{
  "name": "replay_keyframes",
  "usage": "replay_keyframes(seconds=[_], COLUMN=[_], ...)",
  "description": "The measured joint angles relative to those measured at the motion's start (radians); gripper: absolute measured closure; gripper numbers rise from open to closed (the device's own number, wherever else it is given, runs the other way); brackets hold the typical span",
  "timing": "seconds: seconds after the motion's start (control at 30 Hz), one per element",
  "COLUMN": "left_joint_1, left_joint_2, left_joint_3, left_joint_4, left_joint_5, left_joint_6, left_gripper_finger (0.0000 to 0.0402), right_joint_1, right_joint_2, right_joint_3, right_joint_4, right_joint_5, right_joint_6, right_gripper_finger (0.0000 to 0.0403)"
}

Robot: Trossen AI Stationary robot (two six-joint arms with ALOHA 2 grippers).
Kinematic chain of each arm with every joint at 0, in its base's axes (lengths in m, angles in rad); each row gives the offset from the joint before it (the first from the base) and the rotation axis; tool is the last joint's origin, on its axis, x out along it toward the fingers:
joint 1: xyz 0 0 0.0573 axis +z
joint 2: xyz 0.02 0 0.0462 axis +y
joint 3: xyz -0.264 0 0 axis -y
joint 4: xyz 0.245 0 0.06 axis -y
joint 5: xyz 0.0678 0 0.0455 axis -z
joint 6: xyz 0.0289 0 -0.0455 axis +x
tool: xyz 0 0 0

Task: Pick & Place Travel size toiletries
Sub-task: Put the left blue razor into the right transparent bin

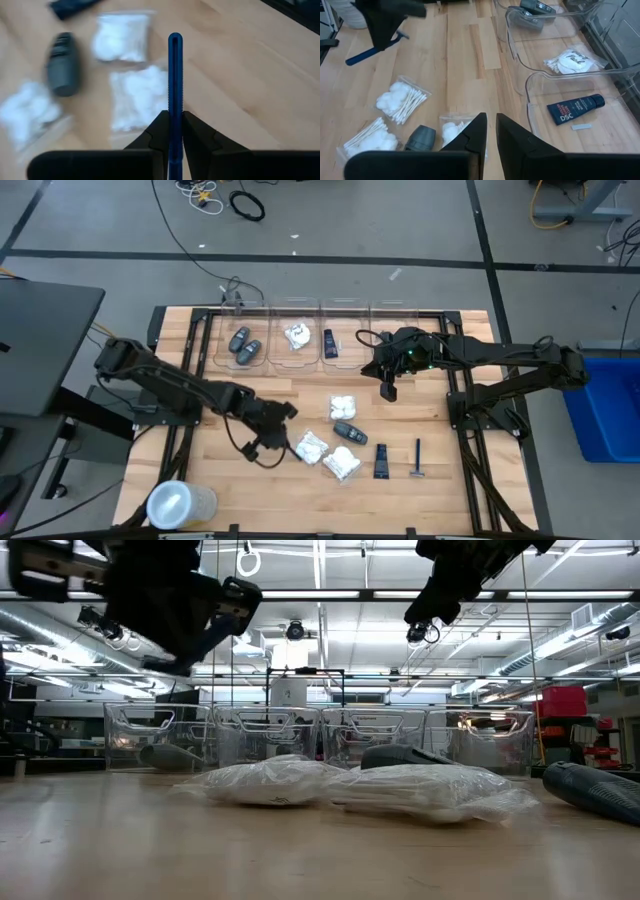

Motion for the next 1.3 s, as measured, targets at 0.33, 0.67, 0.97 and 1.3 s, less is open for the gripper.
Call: replay_keyframes(seconds=[0.33,0.67,0.97,1.3], left_joint_1=[0.130,0.216,0.307,0.383], left_joint_2=[-0.105,-0.132,-0.132,-0.132], left_joint_3=[0.000,0.000,0.000,0.000], left_joint_4=[0.002,0.080,0.270,0.426], left_joint_5=[-0.006,-0.016,-0.015,-0.014], left_joint_6=[-0.032,-0.035,-0.109,-0.164], left_gripper_finger=[0.0359,0.0360,0.0357,0.0359], right_joint_1=[0.000,0.000,0.000,0.000], right_joint_2=[0.000,0.000,0.000,0.000], right_joint_3=[0.000,0.000,0.000,0.000], right_joint_4=[0.000,0.054,0.271,0.410], right_joint_5=[0.000,0.000,0.000,0.028], right_joint_6=[0.000,0.000,-0.014,-0.064], right_gripper_finger=[0.0357,0.0357,0.0357,0.0357])
